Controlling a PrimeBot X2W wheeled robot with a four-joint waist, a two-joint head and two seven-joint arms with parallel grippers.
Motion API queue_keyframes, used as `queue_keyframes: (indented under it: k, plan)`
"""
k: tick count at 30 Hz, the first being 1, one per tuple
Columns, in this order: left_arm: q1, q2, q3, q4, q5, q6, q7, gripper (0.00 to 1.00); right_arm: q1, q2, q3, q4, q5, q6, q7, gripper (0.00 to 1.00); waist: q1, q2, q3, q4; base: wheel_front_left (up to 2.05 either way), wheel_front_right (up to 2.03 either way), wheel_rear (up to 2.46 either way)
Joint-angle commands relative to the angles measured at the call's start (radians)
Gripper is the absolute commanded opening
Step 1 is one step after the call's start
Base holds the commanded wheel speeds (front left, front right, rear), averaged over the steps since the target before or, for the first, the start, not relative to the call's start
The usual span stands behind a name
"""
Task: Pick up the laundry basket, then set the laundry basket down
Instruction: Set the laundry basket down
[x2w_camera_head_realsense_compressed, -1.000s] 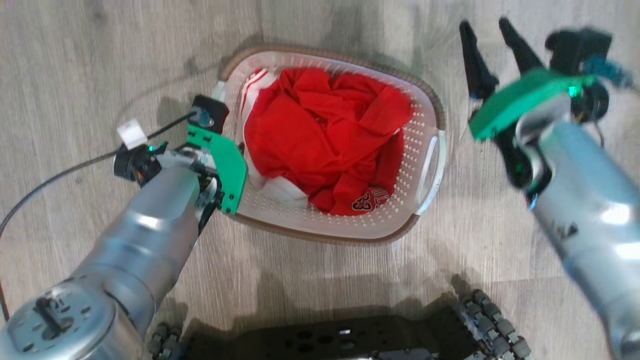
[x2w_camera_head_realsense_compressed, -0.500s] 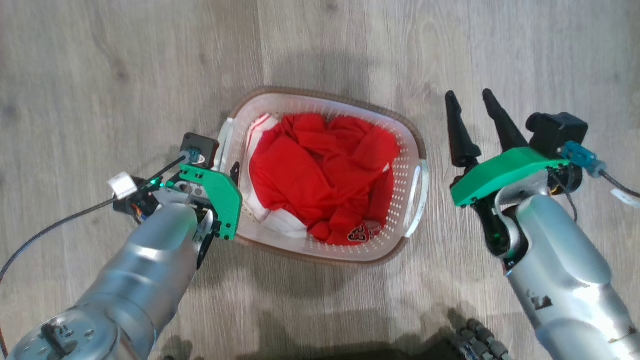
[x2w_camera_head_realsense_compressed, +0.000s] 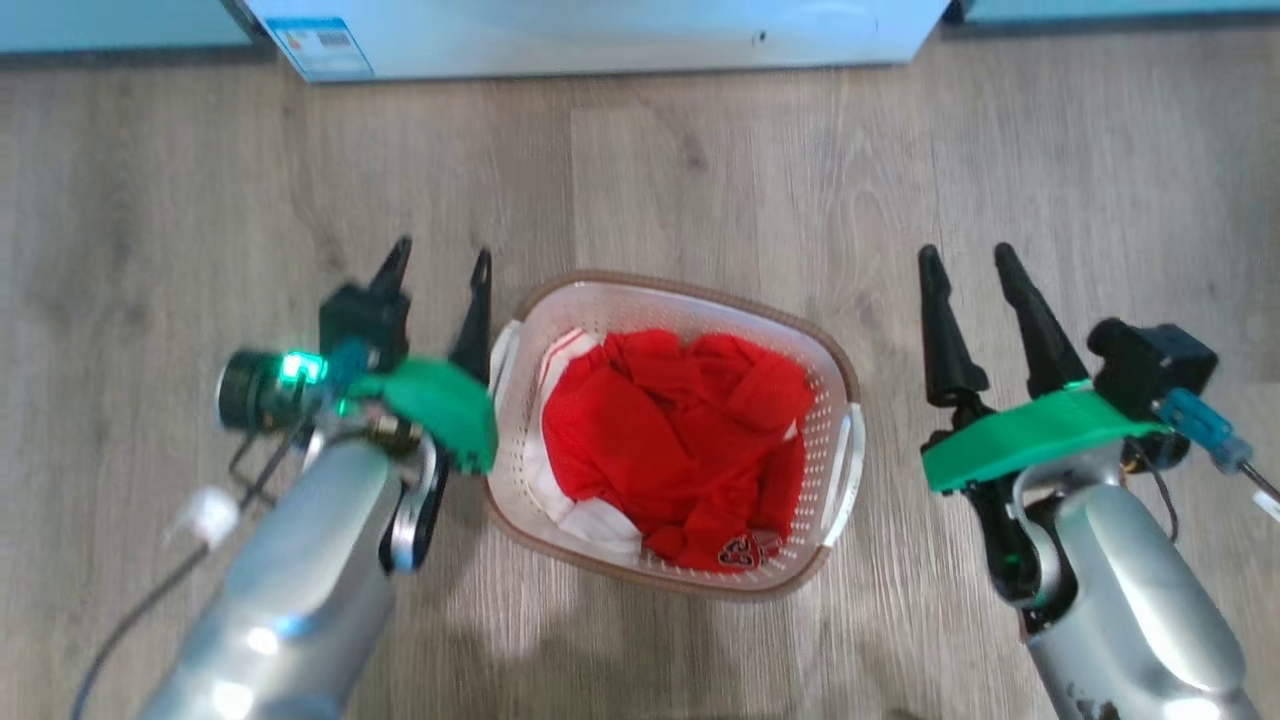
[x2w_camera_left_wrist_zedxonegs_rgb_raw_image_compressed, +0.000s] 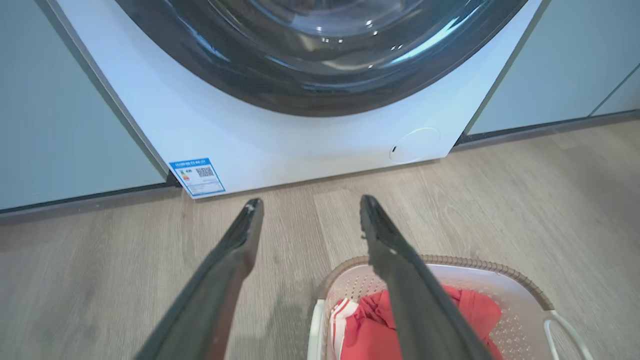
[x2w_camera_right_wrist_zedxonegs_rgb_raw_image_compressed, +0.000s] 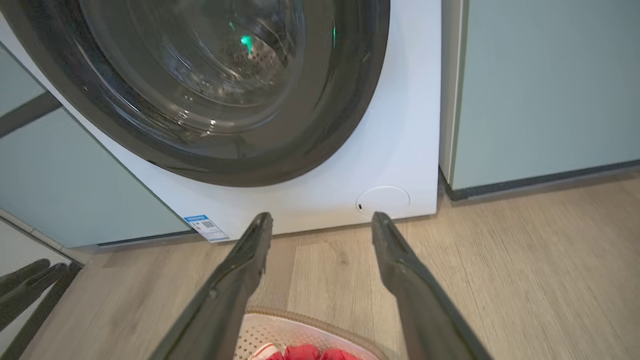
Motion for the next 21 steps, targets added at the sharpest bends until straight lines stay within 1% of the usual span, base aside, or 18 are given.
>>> queue_keyframes:
  k: [1, 3, 4, 6, 8, 9, 10, 12, 14, 17, 21]
  plan:
    - [0.017, 0.01, 0.088, -0.078, 0.048, -0.009, -0.009, 1.0, 0.029, 0.012, 0.004, -0.052, -0.017, 0.007, -0.008, 1.0, 0.0001, -0.0001, -0.04, 0.01, 0.0, 0.0, 0.0]
    - [0.079, -0.015, 0.164, -0.147, 0.107, -0.03, -0.009, 1.0, 0.052, 0.02, -0.011, -0.084, -0.029, 0.007, -0.008, 1.0, 0.0001, -0.0001, -0.06, 0.012, 0.0, 0.0, 0.0]
    - [0.079, -0.015, 0.164, -0.147, 0.107, -0.03, -0.009, 1.0, 0.052, 0.02, -0.011, -0.084, -0.029, 0.007, -0.008, 1.0, 0.0001, -0.0001, -0.06, 0.012, 0.0, 0.0, 0.0]
    - [0.133, -0.041, 0.229, -0.206, 0.161, -0.054, -0.009, 1.0, 0.075, 0.03, -0.028, -0.115, -0.039, 0.007, -0.008, 1.0, 0.0001, -0.0001, -0.077, 0.013, 0.0, 0.0, 0.0]
    - [0.181, -0.069, 0.286, -0.263, 0.206, -0.075, -0.009, 1.0, 0.102, 0.038, -0.042, -0.142, -0.05, 0.007, -0.008, 1.0, 0.0001, -0.0001, -0.092, 0.014, 0.0, 0.0, 0.0]
    - [0.225, -0.098, 0.337, -0.318, 0.241, -0.096, -0.009, 1.0, 0.131, 0.046, -0.059, -0.168, -0.059, 0.007, -0.008, 1.0, 0.0001, -0.0001, -0.105, 0.018, 0.0, 0.0, 0.0]
    - [0.225, -0.098, 0.337, -0.318, 0.241, -0.096, -0.009, 1.0, 0.131, 0.046, -0.059, -0.168, -0.059, 0.007, -0.008, 1.0, 0.0001, -0.0001, -0.105, 0.018, 0.0, 0.0, 0.0]
    - [0.27, -0.121, 0.379, -0.37, 0.271, -0.107, -0.009, 1.0, 0.16, 0.055, -0.084, -0.19, -0.07, 0.007, -0.008, 1.0, 0.0001, -0.0001, -0.117, 0.022, 0.0, 0.0, 0.0]
    - [0.314, -0.134, 0.397, -0.401, 0.297, -0.128, -0.009, 1.0, 0.189, 0.063, -0.102, -0.198, -0.077, 0.007, -0.008, 1.0, 0.0001, -0.0001, -0.125, 0.021, 0.0, 0.0, 0.0]
    - [0.358, -0.143, 0.429, -0.43, 0.306, -0.132, -0.009, 1.0, 0.22, 0.07, -0.114, -0.206, -0.09, 0.007, -0.008, 1.0, 0.0001, -0.0001, -0.132, 0.023, 0.0, 0.0, 0.0]
    - [0.379, -0.144, 0.426, -0.445, 0.28, -0.131, -0.009, 1.0, 0.236, 0.075, -0.127, -0.214, -0.094, 0.007, -0.008, 1.0, 0.0001, -0.0001, -0.133, 0.025, 0.0, 0.0, 0.0]
